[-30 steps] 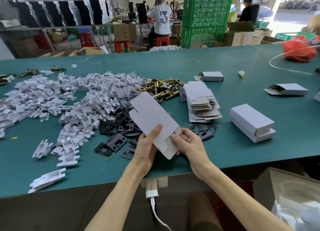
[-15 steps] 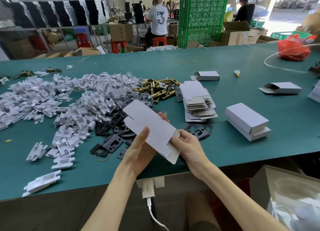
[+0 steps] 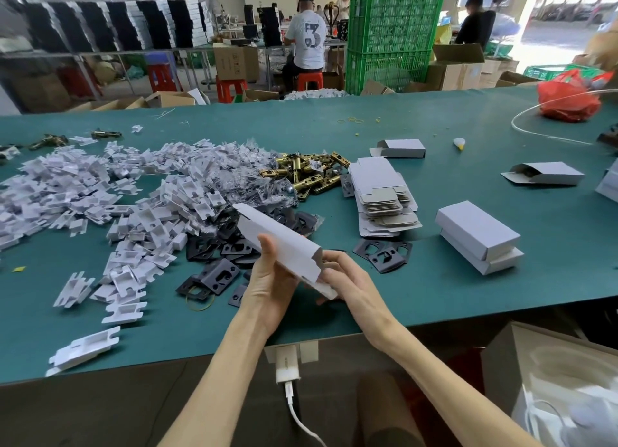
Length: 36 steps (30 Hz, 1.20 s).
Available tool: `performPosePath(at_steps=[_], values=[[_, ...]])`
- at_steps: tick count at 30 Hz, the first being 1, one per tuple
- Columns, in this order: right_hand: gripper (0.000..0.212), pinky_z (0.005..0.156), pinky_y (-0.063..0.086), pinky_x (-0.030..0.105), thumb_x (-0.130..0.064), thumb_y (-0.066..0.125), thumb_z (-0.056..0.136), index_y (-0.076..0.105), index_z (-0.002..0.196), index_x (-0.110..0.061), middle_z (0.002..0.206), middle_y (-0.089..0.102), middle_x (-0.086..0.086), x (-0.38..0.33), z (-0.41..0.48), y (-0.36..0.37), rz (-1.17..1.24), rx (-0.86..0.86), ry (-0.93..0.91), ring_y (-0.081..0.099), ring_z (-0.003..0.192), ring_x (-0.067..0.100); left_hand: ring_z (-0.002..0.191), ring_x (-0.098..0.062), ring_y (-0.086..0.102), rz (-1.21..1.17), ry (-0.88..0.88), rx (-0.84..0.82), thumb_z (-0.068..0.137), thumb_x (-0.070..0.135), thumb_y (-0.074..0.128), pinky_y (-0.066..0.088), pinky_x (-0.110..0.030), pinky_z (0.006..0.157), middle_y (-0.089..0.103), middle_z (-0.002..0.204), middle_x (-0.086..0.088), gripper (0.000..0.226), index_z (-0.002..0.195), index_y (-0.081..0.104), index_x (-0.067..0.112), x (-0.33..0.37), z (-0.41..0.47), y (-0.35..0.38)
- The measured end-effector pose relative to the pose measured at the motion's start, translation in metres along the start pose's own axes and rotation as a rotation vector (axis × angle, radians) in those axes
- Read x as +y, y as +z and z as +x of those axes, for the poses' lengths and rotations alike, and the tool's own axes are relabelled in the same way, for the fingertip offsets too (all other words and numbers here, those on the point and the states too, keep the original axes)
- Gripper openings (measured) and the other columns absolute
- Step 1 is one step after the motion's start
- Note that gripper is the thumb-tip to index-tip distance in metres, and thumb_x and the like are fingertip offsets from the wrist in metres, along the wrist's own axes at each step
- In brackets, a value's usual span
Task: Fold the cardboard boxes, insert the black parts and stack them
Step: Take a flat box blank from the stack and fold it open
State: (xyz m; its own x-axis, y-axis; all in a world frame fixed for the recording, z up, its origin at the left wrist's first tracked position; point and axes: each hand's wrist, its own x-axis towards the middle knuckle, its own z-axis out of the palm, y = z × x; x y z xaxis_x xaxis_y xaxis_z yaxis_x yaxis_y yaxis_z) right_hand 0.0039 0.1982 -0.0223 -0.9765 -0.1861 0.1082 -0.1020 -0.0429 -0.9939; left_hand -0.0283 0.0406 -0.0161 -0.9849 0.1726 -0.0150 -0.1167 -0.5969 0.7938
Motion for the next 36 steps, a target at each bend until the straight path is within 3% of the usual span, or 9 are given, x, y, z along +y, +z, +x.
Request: performPosePath(at_steps=[4, 8, 11, 14, 18, 24, 28, 31, 36], values=[[0.048, 0.088, 0.059, 0.039, -0.061, 0.042, 0.095, 0.056, 0.135, -0.038, 0.098, 0.068, -0.009, -0.001, -0.003, 0.002, -0.027, 0.031, -0.049, 0.067, 0.102, 0.020, 0.099, -0.029, 0.070, 0.151, 0.020, 0.042, 0.024, 0.090, 0.081, 0.057, -0.045, 0.088, 0.069, 0.093, -0.006, 0.142, 0.131, 0.054, 0.001, -0.004, -0.003, 0.006], [0.062, 0.096, 0.055, 0.030, -0.079, 0.041, 0.089, 0.037, 0.147, -0.059, 0.116, 0.061, -0.017, 0.000, -0.005, 0.008, -0.247, -0.036, -0.127, 0.060, 0.107, 0.009, 0.118, -0.044, 0.066, 0.181, 0.053, 0.077, 0.040, 0.090, 0.078, 0.053, -0.063, 0.102, 0.066, 0.114, -0.024, 0.129, 0.136, 0.054, 0.006, -0.008, -0.004, 0.007], [0.053, 0.097, 0.055, 0.037, -0.069, 0.048, 0.094, 0.043, 0.145, -0.056, 0.130, 0.060, -0.018, 0.001, -0.005, 0.008, -0.232, -0.035, -0.145, 0.059, 0.116, 0.011, 0.109, -0.039, 0.068, 0.211, 0.064, 0.092, 0.050, 0.091, 0.073, 0.054, -0.060, 0.101, 0.066, 0.107, -0.019, 0.124, 0.134, 0.056, 0.002, -0.009, -0.004, 0.006], [0.047, 0.087, 0.060, 0.045, -0.058, 0.053, 0.094, 0.054, 0.140, -0.049, 0.118, 0.068, -0.015, -0.001, -0.004, 0.007, -0.161, 0.031, -0.127, 0.065, 0.105, 0.021, 0.117, -0.036, 0.069, 0.252, 0.053, 0.077, 0.057, 0.092, 0.066, 0.058, -0.052, 0.099, 0.071, 0.121, -0.021, 0.115, 0.137, 0.055, 0.010, -0.011, -0.005, 0.005], [0.042, 0.070, 0.058, 0.028, -0.052, 0.054, 0.091, 0.064, 0.132, -0.043, 0.119, 0.071, -0.012, -0.003, -0.002, 0.005, 0.034, 0.108, -0.054, 0.069, 0.102, 0.011, 0.116, -0.032, 0.069, 0.327, 0.041, 0.069, 0.065, 0.081, 0.074, 0.058, -0.047, 0.099, 0.070, 0.126, -0.020, 0.105, 0.136, 0.056, 0.006, -0.011, -0.002, 0.007], [0.041, 0.063, 0.054, 0.023, -0.035, 0.046, 0.092, 0.066, 0.127, -0.042, 0.107, 0.072, -0.005, -0.002, -0.001, 0.003, 0.109, 0.124, 0.007, 0.068, 0.088, 0.011, 0.104, -0.030, 0.074, 0.271, 0.017, 0.149, 0.088, 0.043, 0.074, 0.063, -0.041, 0.087, 0.076, 0.117, -0.016, 0.055, 0.126, 0.065, 0.005, -0.014, 0.000, 0.000], [0.040, 0.068, 0.056, 0.028, -0.039, 0.046, 0.098, 0.065, 0.132, -0.030, 0.114, 0.074, 0.001, -0.001, -0.001, 0.003, 0.125, 0.142, -0.006, 0.069, 0.095, 0.016, 0.104, -0.029, 0.074, 0.237, 0.009, 0.136, 0.093, 0.034, 0.071, 0.063, -0.041, 0.089, 0.075, 0.119, -0.017, 0.047, 0.127, 0.066, 0.002, -0.014, 0.000, -0.001], [0.026, 0.075, 0.058, 0.035, -0.041, 0.052, 0.103, 0.071, 0.120, -0.035, 0.110, 0.074, 0.000, 0.000, -0.001, 0.004, 0.058, 0.199, -0.052, 0.070, 0.095, 0.018, 0.103, -0.031, 0.073, 0.236, 0.018, 0.135, 0.095, 0.026, 0.069, 0.063, -0.043, 0.089, 0.075, 0.119, -0.018, 0.037, 0.125, 0.068, 0.003, -0.014, 0.000, -0.001], [0.025, 0.075, 0.061, 0.033, -0.035, 0.061, 0.100, 0.068, 0.124, -0.031, 0.111, 0.075, -0.004, -0.002, 0.003, 0.001, -0.031, 0.190, -0.043, 0.073, 0.096, 0.019, 0.105, -0.034, 0.074, 0.234, 0.046, 0.143, 0.095, 0.021, 0.069, 0.062, -0.049, 0.091, 0.075, 0.119, -0.019, 0.035, 0.126, 0.067, 0.003, -0.015, -0.001, -0.002]])
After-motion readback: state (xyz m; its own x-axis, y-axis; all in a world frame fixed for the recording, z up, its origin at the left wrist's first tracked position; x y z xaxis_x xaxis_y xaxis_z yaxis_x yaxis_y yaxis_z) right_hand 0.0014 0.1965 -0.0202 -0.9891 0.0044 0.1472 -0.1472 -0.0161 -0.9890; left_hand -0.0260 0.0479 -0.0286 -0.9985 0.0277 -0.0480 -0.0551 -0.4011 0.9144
